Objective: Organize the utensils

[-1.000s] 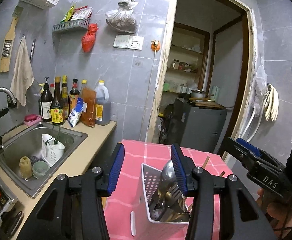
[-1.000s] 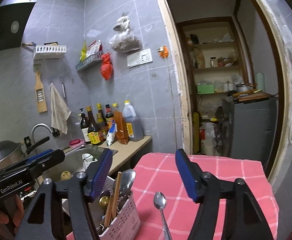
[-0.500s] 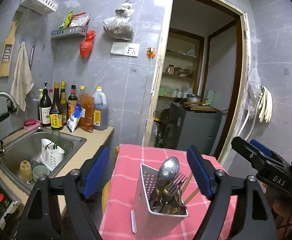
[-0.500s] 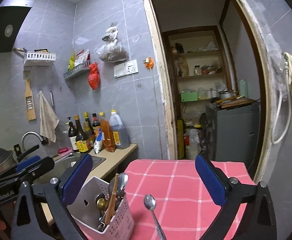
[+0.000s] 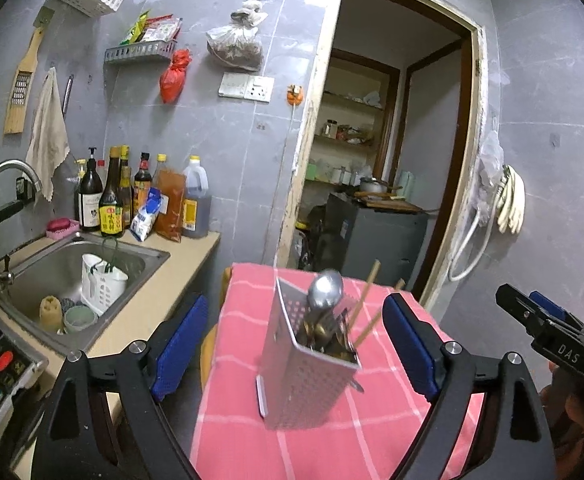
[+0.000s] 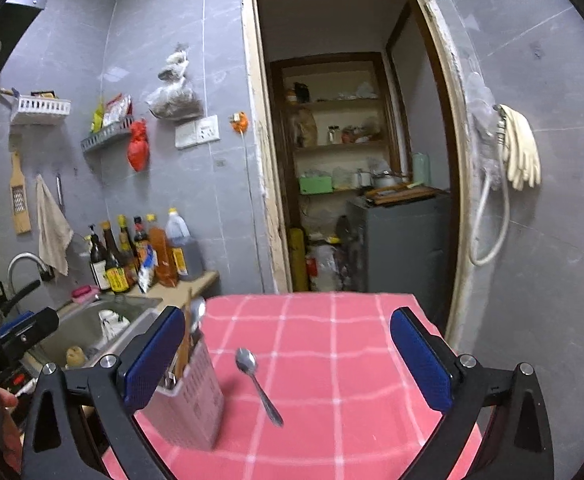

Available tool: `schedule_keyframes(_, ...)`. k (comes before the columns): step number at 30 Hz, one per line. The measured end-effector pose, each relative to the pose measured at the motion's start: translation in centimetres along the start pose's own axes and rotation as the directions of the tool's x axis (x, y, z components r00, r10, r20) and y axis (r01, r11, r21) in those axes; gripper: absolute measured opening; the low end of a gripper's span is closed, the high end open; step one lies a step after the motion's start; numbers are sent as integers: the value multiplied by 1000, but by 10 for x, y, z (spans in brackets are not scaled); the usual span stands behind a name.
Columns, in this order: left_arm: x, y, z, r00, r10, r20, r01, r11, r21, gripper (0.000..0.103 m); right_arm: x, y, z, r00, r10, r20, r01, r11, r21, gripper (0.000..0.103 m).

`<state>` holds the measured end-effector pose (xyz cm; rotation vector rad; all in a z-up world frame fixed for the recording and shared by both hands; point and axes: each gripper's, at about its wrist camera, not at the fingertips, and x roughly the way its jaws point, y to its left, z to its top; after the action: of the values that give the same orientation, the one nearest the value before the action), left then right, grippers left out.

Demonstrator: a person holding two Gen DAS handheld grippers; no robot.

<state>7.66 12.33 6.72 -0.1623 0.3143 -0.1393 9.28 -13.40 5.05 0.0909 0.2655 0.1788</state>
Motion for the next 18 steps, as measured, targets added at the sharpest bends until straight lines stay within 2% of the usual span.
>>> schedule_keyframes(7,-11,-15,-17,1000,-3,-18,3,1000,6,85,-24,-4,-19,994,-101,-33,102,995,14,103)
schedule_keyframes(13,-3,-22,-37,998,9,-63,-6,999,48,85,-25,-6,-40,989,-124,-83,121,992,-32,103)
schedule_keyframes(18,5,-20,-50,994,12,-105,-7,999,46,85,-20,-14,-54,979,-148,-137,145,989,-35,103)
